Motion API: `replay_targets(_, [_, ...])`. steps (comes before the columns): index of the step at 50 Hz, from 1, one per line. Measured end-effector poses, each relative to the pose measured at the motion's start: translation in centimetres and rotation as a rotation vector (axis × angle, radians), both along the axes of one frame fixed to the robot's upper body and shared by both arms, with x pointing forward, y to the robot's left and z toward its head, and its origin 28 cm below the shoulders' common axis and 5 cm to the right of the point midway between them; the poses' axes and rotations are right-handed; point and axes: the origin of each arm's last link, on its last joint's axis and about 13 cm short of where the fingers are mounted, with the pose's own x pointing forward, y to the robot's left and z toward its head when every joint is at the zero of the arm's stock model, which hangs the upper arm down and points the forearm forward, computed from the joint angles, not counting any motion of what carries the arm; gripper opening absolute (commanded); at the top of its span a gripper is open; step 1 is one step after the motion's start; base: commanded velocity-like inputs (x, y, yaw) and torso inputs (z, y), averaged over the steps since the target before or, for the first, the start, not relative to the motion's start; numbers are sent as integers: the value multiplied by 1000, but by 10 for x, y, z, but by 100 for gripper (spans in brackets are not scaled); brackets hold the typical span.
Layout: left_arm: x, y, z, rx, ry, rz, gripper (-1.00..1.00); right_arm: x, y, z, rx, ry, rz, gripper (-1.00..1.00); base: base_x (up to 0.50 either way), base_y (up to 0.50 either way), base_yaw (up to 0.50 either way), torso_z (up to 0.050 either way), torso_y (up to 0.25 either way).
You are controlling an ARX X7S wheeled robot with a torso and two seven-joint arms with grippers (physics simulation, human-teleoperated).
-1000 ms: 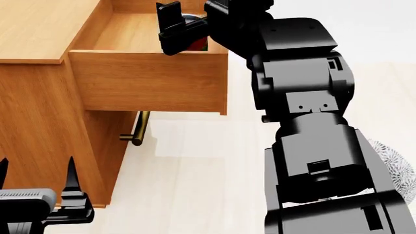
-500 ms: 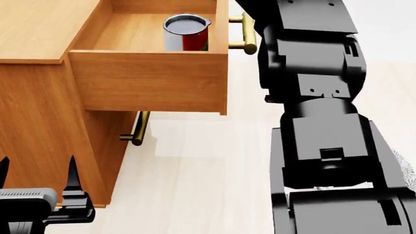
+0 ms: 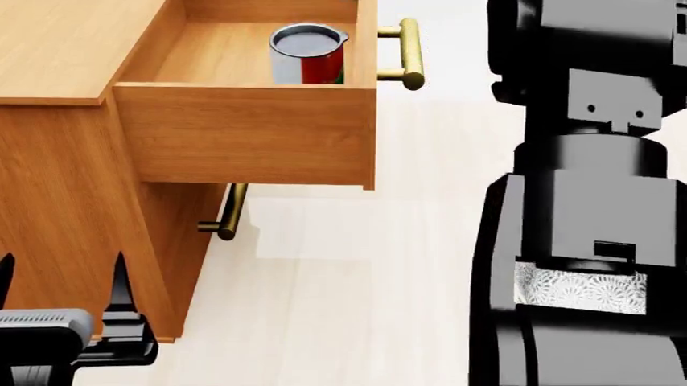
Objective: Put the ketchup in the top drawer of the cabinet.
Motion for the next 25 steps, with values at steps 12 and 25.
replay_targets(12, [-2,-1,11,11,-36,-11,100,-51,-13,1,19,-111,-55,100,0,0,0,0,0])
replay_targets(25, [-9,-2,27,19,-91,-22,100,-114,-19,-28,38,-194,-94,100,0,0,0,0,0])
